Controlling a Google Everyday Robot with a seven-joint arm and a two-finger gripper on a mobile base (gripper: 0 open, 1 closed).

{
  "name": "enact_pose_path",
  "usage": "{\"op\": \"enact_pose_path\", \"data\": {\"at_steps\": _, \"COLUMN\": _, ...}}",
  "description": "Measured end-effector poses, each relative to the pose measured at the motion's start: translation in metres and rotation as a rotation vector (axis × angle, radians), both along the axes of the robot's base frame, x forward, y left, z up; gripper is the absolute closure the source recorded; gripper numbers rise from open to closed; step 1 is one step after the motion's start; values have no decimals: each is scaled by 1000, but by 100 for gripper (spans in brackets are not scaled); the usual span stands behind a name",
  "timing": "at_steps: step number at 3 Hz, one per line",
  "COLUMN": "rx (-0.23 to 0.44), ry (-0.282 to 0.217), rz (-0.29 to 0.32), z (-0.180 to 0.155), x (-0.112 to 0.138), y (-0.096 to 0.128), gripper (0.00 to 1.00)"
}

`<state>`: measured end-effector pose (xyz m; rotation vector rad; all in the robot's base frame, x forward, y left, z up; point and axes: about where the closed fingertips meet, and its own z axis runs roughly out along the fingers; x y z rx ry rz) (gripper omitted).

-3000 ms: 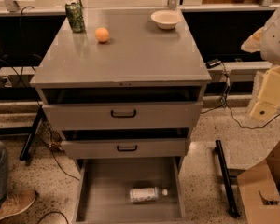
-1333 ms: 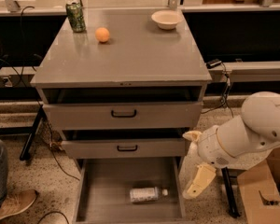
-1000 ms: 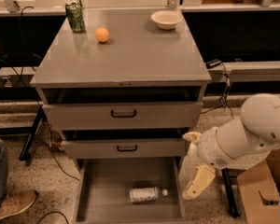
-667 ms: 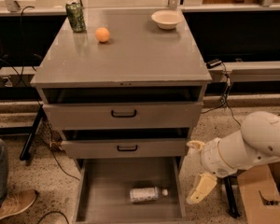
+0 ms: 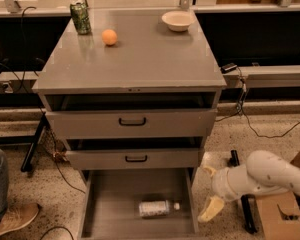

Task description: Pick blue plastic bottle from bottom drawer and place on counter

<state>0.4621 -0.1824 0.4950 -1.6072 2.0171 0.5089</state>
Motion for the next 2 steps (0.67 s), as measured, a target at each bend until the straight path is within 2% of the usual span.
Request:
{"op": "enact_pose_path", "data": {"at_steps": 1, "rx": 40, "ry": 67, "rz": 9, "z": -71, "x": 8, "y": 19, "gripper": 0}}
{"op": "enact_pose_path", "data": {"at_steps": 2, "rx": 40, "ry": 67, "rz": 9, "z": -71, "x": 8, "y": 19, "gripper": 0}}
